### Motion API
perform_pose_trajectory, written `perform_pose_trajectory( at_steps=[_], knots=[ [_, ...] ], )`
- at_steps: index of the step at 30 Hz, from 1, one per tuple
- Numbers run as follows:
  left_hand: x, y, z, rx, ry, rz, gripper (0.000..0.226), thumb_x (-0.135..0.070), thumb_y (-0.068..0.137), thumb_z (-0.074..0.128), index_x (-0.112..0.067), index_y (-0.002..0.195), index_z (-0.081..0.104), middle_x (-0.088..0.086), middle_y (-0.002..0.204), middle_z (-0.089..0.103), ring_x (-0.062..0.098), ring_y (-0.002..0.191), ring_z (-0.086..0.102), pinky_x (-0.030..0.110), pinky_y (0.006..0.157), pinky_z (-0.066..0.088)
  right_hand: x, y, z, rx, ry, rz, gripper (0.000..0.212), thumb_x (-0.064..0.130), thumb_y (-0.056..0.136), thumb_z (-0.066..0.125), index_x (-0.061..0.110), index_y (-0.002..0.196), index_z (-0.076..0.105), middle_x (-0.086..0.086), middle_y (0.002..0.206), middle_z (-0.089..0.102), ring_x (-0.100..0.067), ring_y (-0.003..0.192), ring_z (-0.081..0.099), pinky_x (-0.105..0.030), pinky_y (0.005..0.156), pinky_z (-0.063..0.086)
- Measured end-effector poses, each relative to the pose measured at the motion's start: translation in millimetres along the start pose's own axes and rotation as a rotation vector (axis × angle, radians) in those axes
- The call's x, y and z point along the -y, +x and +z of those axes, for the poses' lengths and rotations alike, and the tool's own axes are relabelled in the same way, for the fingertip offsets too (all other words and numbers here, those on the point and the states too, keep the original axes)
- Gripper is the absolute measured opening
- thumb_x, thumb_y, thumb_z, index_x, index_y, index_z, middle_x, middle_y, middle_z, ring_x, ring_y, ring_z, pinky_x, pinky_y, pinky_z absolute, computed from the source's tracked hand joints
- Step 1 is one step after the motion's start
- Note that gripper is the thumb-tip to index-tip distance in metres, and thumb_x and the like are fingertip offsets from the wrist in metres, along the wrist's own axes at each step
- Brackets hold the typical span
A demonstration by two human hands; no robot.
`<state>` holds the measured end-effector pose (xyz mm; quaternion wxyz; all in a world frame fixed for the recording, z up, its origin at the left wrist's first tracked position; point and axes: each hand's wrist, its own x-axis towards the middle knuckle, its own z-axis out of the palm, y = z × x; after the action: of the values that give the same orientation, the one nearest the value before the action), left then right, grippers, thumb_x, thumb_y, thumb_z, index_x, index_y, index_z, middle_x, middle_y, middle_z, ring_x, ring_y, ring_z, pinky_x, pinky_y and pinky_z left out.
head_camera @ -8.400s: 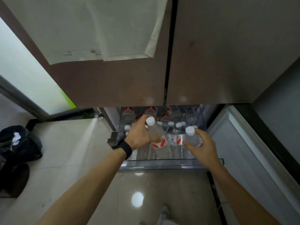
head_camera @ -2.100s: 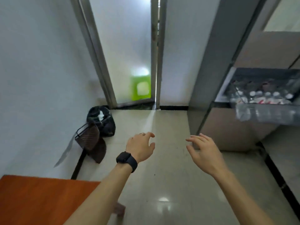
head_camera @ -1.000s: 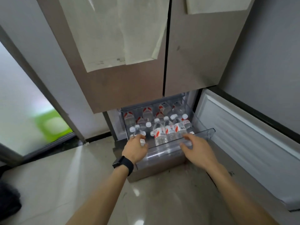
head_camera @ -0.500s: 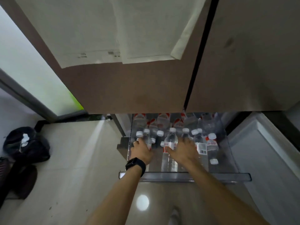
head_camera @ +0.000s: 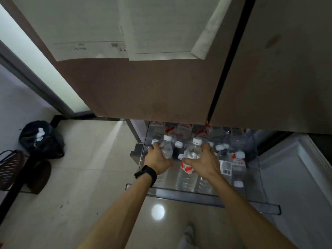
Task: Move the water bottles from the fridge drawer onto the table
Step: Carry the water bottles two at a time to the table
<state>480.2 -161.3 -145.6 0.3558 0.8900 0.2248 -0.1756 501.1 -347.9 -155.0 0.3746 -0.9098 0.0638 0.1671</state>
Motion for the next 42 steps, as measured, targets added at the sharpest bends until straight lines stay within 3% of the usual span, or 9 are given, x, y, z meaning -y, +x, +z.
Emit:
perform_pose_trajectory(
  at_steps=[3,8,12,16,19,26,33,38,42],
  knots=[
    [-6,-10,-14,0.047,-0.101,0.175,0.078,-0.023,0.069,0.086,-0.021,0.134,0.044,0.003,0.128,0.055,0.027,0.115,0.058,0.04,0.095,0.052,-1,-11,-19,0.056,0.207,-0.088,0.076,0.046,0.063,0.089,0.028,0.119,0.041,0.005,0.115,0.063,-0.019,0.102,0.064,-0.041,0.085,0.055],
    [-4,-30,-20,0.156,-0.181,0.309,0.059,0.001,0.076,0.076,-0.025,0.122,0.048,-0.015,0.11,0.057,-0.001,0.098,0.054,0.016,0.084,0.043,-6,-25,-35,0.178,0.271,-0.212,0.07,0.029,0.065,0.092,0.032,0.116,0.044,0.014,0.107,0.06,-0.007,0.096,0.062,-0.025,0.076,0.051],
    [0,-33,-16,0.138,-0.205,0.307,0.065,-0.008,0.069,0.079,-0.021,0.126,0.051,-0.005,0.115,0.062,0.015,0.105,0.06,0.034,0.093,0.048,-5,-28,-28,0.251,0.234,-0.24,0.072,0.023,0.067,0.09,0.034,0.12,0.043,0.017,0.111,0.059,-0.002,0.1,0.06,-0.022,0.077,0.05],
    [5,-30,-7,0.077,-0.183,0.287,0.078,-0.039,0.052,0.091,-0.03,0.119,0.053,-0.009,0.113,0.065,0.013,0.102,0.064,0.04,0.092,0.054,-9,-33,-10,0.298,0.16,-0.23,0.07,0.028,0.065,0.084,0.034,0.12,0.041,0.01,0.11,0.062,-0.008,0.097,0.063,-0.039,0.083,0.056],
    [3,-33,-5,0.039,-0.133,0.293,0.071,-0.036,0.059,0.089,-0.029,0.12,0.052,-0.008,0.115,0.065,0.017,0.104,0.064,0.044,0.093,0.054,-10,-36,-10,0.279,0.158,-0.233,0.069,0.03,0.066,0.088,0.035,0.119,0.044,0.012,0.108,0.064,-0.005,0.094,0.063,-0.029,0.072,0.053],
    [-6,-49,-22,0.022,-0.087,0.322,0.062,-0.012,0.066,0.085,-0.025,0.118,0.054,-0.004,0.114,0.064,0.022,0.106,0.062,0.036,0.088,0.052,-1,-39,-22,0.237,0.129,-0.278,0.062,0.028,0.063,0.09,0.041,0.107,0.049,0.014,0.099,0.067,-0.007,0.089,0.064,-0.026,0.068,0.049],
    [17,-114,-93,-0.135,-0.417,0.362,0.065,-0.013,0.065,0.09,-0.031,0.12,0.06,-0.011,0.111,0.067,0.007,0.101,0.063,0.025,0.088,0.052,68,-98,-43,0.136,0.167,-0.446,0.065,0.026,0.061,0.093,0.044,0.106,0.05,0.017,0.1,0.066,-0.002,0.09,0.064,-0.027,0.072,0.053],
    [84,-200,-148,-0.338,-0.537,0.368,0.068,-0.01,0.066,0.091,-0.031,0.123,0.06,-0.014,0.113,0.065,0.0,0.102,0.062,0.02,0.092,0.051,141,-170,-29,0.203,0.19,-0.664,0.065,0.028,0.063,0.093,0.044,0.109,0.051,0.02,0.099,0.066,0.002,0.088,0.064,-0.02,0.071,0.052],
    [181,-283,-179,-0.498,-0.515,0.243,0.068,-0.028,0.062,0.09,-0.033,0.121,0.056,-0.006,0.114,0.065,0.011,0.103,0.063,0.027,0.09,0.052,186,-241,26,0.328,0.133,-0.804,0.066,0.035,0.062,0.093,0.042,0.112,0.05,0.016,0.103,0.065,-0.009,0.094,0.065,-0.033,0.079,0.055]
  ],
)
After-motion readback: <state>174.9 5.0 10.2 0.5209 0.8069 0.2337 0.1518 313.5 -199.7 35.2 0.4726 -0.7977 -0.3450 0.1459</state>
